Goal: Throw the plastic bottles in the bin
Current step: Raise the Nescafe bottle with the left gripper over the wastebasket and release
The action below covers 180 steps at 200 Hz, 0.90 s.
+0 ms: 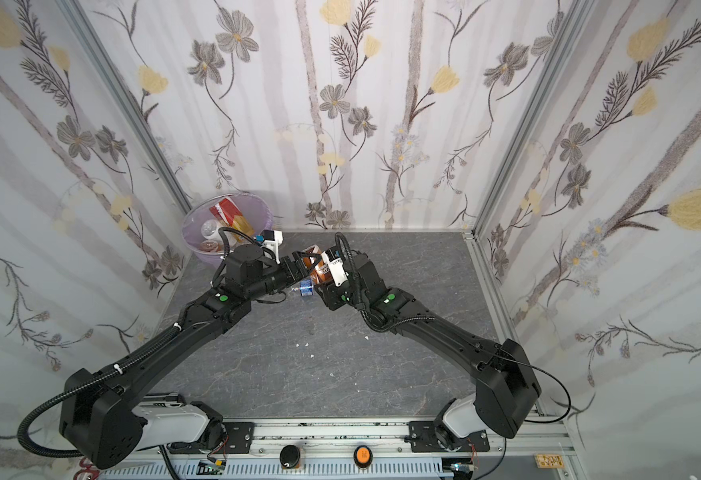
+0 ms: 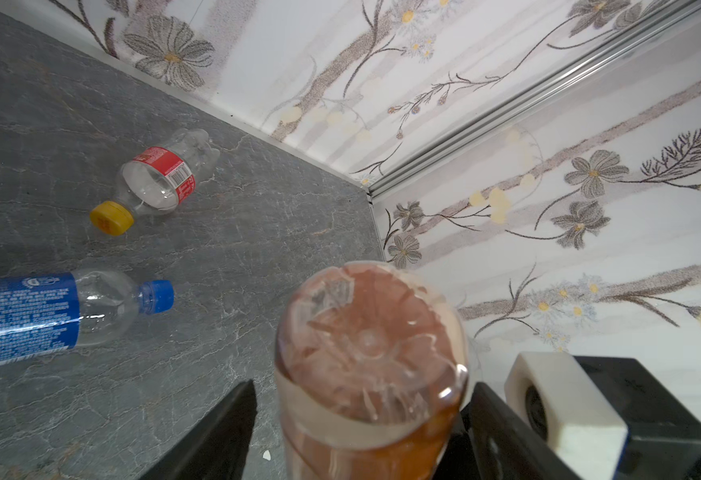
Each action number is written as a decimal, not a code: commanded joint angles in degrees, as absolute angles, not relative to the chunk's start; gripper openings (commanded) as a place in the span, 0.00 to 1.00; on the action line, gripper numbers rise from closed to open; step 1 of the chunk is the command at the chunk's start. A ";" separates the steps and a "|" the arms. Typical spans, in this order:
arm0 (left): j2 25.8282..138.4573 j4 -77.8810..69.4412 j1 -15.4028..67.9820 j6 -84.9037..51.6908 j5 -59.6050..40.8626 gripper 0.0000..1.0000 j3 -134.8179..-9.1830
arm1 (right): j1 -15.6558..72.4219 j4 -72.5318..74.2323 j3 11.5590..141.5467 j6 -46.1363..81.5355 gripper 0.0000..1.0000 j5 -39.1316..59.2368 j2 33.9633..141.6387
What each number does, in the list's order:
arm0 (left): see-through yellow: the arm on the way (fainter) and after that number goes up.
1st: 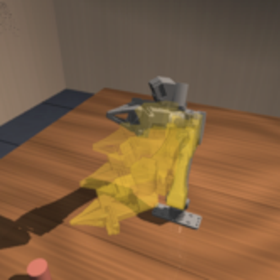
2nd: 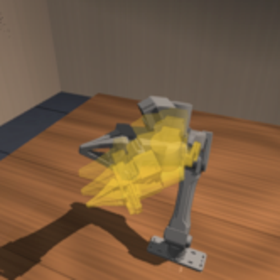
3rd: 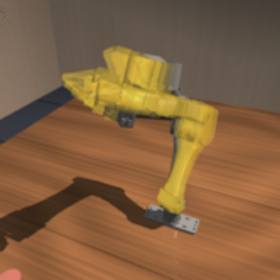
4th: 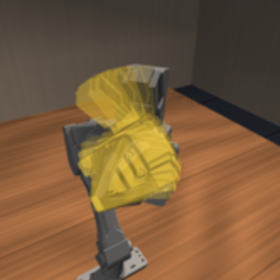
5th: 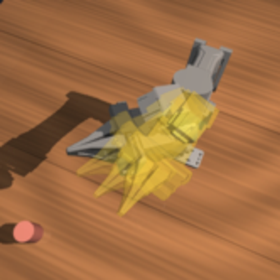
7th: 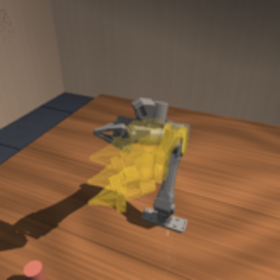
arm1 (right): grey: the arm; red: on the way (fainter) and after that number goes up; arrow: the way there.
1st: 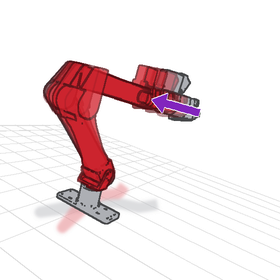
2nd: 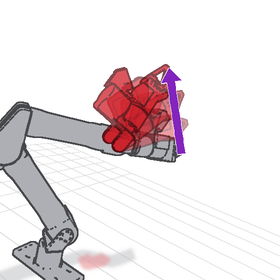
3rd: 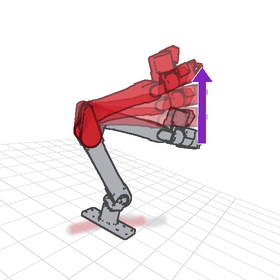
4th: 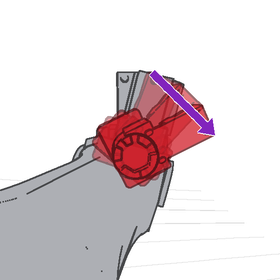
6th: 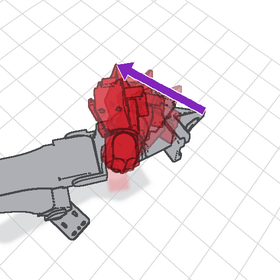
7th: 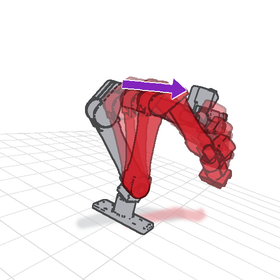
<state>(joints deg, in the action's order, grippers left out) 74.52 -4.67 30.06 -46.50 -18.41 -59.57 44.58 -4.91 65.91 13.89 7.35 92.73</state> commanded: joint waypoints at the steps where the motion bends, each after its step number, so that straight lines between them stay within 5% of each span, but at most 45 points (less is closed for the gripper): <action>1: 74.47 -8.88 30.00 -45.53 -16.78 0.81 -60.29 | 44.78 -1.89 66.48 13.89 0.46 9.41 93.47; 76: 76.29 -12.76 29.96 -46.07 -17.64 0.54 -59.77 | 45.18 -1.85 67.53 13.71 0.49 9.40 94.35; 107: 75.35 -11.70 29.52 -42.79 -15.77 0.50 -59.96 | 44.70 -1.87 67.42 13.86 0.74 9.19 93.07; 126: 73.36 -8.81 26.72 -37.85 -13.23 0.49 -62.90 | 43.76 -1.45 66.44 14.14 0.99 8.82 89.82; 180: 68.87 -4.66 16.77 -20.67 -2.06 0.48 -81.31 | 39.15 1.89 59.68 16.43 1.00 5.89 81.51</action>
